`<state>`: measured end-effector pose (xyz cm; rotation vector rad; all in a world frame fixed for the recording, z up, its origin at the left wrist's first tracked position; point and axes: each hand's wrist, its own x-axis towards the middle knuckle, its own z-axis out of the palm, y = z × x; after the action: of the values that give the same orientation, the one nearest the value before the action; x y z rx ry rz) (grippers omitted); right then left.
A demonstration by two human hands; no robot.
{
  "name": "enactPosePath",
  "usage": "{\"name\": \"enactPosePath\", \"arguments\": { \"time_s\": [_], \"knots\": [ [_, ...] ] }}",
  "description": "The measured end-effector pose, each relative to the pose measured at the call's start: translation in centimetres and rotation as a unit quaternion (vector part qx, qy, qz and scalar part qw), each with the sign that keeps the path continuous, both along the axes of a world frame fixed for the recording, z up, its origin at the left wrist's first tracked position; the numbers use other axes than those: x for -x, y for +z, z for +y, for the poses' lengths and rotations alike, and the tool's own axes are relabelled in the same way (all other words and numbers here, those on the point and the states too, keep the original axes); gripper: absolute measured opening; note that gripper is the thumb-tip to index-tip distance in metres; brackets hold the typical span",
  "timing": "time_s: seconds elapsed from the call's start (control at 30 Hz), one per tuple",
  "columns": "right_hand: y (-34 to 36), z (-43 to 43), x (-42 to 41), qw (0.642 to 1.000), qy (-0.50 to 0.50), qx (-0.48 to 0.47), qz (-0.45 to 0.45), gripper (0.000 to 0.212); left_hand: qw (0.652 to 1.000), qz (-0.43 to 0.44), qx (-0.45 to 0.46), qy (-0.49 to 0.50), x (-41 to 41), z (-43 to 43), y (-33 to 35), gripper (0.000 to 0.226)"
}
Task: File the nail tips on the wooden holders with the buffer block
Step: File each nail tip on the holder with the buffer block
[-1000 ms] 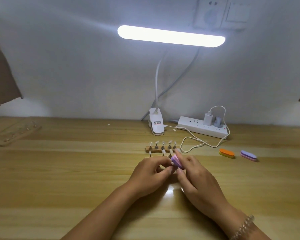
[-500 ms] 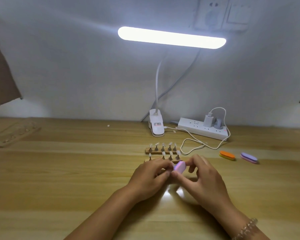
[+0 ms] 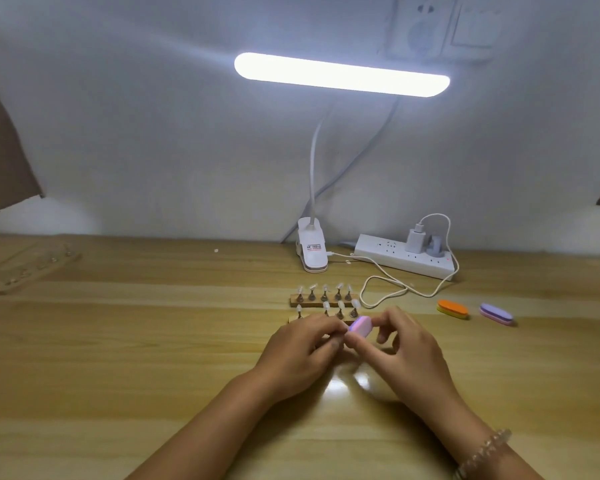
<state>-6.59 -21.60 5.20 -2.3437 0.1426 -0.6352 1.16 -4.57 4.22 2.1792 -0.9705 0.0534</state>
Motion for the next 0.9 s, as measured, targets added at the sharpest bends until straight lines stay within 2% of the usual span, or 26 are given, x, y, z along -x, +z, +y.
{"name": "enactPosePath", "arguments": {
  "time_s": [0.07,0.17,0.23,0.37,0.57,0.8,0.9],
  "knots": [
    [0.03,-0.32,0.01,1.0,0.012,-0.023,-0.002,0.022,1.0,0.0,0.009,-0.003,0.13,-0.05,-0.1,0.013],
    [-0.09,0.32,0.47,0.998,0.057,0.006,-0.008,0.012,0.999,0.011,0.034,-0.006,0.09,-0.11,-0.06,0.014],
    [-0.17,0.55,0.49,0.998,0.057,0.03,-0.003,0.017,0.999,0.018,0.048,-0.009,0.04,-0.07,-0.03,0.014],
    [-0.14,0.44,0.48,0.998,0.058,0.015,-0.007,0.023,0.999,0.019,0.05,-0.005,0.01,-0.09,-0.1,0.016],
    [-0.11,0.16,0.43,0.998,0.016,-0.038,-0.044,0.016,0.997,0.026,0.066,-0.005,-0.07,-0.17,-0.15,0.015],
    [0.07,0.36,0.45,0.998,0.029,-0.027,-0.046,0.011,0.999,0.009,0.037,0.005,0.12,-0.15,-0.27,0.018],
    [0.06,0.42,0.51,0.998,0.03,-0.018,-0.043,0.015,1.0,-0.007,0.027,0.01,0.15,-0.21,-0.28,0.02]
  ]
}}
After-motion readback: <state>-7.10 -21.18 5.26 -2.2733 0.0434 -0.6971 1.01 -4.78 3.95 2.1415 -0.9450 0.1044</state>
